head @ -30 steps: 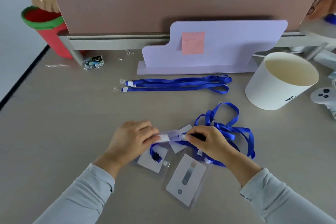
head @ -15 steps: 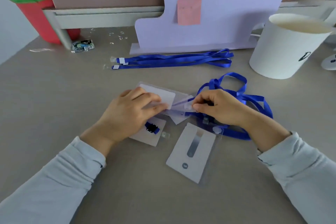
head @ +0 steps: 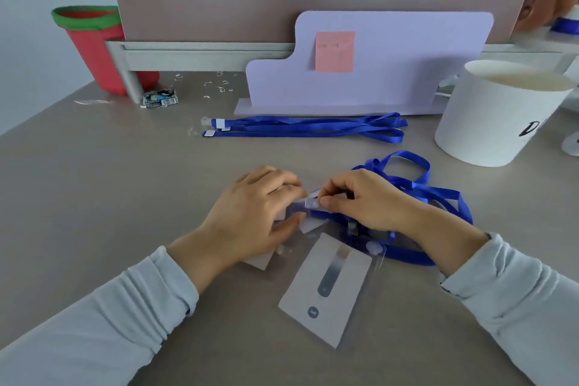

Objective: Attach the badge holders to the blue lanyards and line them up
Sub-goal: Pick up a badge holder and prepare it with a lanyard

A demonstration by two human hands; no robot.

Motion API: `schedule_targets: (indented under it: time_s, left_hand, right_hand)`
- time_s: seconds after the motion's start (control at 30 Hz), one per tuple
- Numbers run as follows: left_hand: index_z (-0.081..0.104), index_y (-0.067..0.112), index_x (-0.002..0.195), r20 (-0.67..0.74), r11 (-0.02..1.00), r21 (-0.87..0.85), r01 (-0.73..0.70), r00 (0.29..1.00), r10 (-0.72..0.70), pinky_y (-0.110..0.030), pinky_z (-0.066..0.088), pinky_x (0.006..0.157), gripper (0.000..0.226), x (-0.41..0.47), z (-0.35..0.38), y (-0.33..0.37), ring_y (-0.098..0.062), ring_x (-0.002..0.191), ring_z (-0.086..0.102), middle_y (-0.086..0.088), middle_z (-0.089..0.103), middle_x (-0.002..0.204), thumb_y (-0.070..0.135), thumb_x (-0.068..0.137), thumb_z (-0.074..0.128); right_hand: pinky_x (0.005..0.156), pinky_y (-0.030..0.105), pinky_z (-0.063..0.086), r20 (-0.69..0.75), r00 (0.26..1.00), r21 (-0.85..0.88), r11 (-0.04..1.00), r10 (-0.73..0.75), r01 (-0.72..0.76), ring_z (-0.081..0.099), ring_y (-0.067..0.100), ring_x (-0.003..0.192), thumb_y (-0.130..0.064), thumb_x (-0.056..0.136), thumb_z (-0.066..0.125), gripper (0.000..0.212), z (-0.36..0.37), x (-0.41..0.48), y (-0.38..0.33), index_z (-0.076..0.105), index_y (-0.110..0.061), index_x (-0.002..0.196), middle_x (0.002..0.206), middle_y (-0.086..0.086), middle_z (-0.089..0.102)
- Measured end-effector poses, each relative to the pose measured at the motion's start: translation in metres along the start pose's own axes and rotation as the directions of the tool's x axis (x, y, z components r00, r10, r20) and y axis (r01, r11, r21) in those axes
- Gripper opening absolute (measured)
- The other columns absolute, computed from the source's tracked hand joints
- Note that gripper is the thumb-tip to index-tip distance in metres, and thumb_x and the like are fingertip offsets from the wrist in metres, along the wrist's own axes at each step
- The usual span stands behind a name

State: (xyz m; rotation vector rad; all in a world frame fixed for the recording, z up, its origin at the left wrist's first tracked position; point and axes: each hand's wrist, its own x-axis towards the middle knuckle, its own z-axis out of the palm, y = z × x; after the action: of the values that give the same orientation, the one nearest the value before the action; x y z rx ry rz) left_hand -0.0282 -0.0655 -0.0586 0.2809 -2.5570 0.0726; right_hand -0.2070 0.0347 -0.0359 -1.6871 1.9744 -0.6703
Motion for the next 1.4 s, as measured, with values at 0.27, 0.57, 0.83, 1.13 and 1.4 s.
schedule_targets:
  time_s: [0.27, 0.57, 0.83, 1.13, 1.4]
  left_hand:
    - [0.053, 0.029, 0.091, 0.082, 0.965, -0.195, 0.174, 0.984, -0.161, -0.027, 0.038, 0.089, 0.023, 0.003, 0.015, 0.009, -0.017, 0.109, 0.057, 0.001, 0.058, 0.123, 0.048, 0.078, 0.049]
    - [0.071, 0.022, 0.080, -0.078, 0.982, -0.100, 0.160, 0.983, -0.168, -0.016, 0.034, 0.065, 0.025, 0.001, 0.007, 0.016, -0.007, 0.065, 0.052, 0.007, 0.059, 0.073, 0.041, 0.079, 0.055]
    - [0.068, 0.018, 0.073, -0.056, 0.950, -0.189, 0.247, 0.963, -0.262, -0.018, 0.039, 0.058, 0.030, -0.001, 0.000, 0.021, -0.014, 0.055, 0.057, 0.004, 0.062, 0.066, 0.042, 0.079, 0.052]
    - [0.071, 0.021, 0.072, -0.014, 0.946, -0.176, 0.273, 0.960, -0.280, -0.018, 0.038, 0.053, 0.020, -0.003, -0.005, 0.033, -0.010, 0.055, 0.057, 0.006, 0.064, 0.065, 0.036, 0.078, 0.060]
    - [0.074, 0.019, 0.080, -0.047, 0.898, -0.218, 0.383, 0.915, -0.402, -0.008, 0.034, 0.055, 0.020, -0.005, -0.007, 0.041, -0.006, 0.059, 0.057, 0.004, 0.067, 0.071, 0.037, 0.080, 0.065]
  right_hand:
    - [0.071, 0.014, 0.049, 0.004, 0.999, 0.200, 0.979, -0.052, 0.050, 0.060, -0.001, 0.072, -0.023, 0.089, 0.058, 0.011, 0.004, -0.009, 0.002, 0.063, -0.030, 0.083, 0.077, -0.012, 0.065]
    - [0.081, 0.026, 0.053, -0.021, 1.000, 0.294, 0.956, -0.015, 0.021, 0.064, 0.012, 0.082, -0.016, 0.088, 0.060, 0.009, 0.009, -0.022, -0.004, 0.066, -0.022, 0.086, 0.086, -0.003, 0.069]
    - [0.078, 0.021, 0.054, -0.045, 0.998, 0.337, 0.940, -0.034, 0.047, 0.066, 0.003, 0.073, -0.011, 0.091, 0.055, 0.011, 0.014, -0.024, -0.007, 0.062, -0.018, 0.088, 0.075, -0.006, 0.069]
    - [0.080, 0.012, 0.051, -0.066, 0.998, 0.357, 0.934, -0.002, 0.026, 0.068, 0.001, 0.083, -0.011, 0.087, 0.062, 0.015, 0.016, -0.028, -0.009, 0.069, -0.017, 0.099, 0.089, -0.003, 0.074]
    - [0.069, 0.006, 0.048, -0.201, 0.978, 0.352, 0.936, 0.060, 0.015, 0.064, -0.002, 0.075, -0.014, 0.086, 0.063, 0.012, 0.023, -0.029, -0.014, 0.073, -0.018, 0.091, 0.083, -0.011, 0.070]
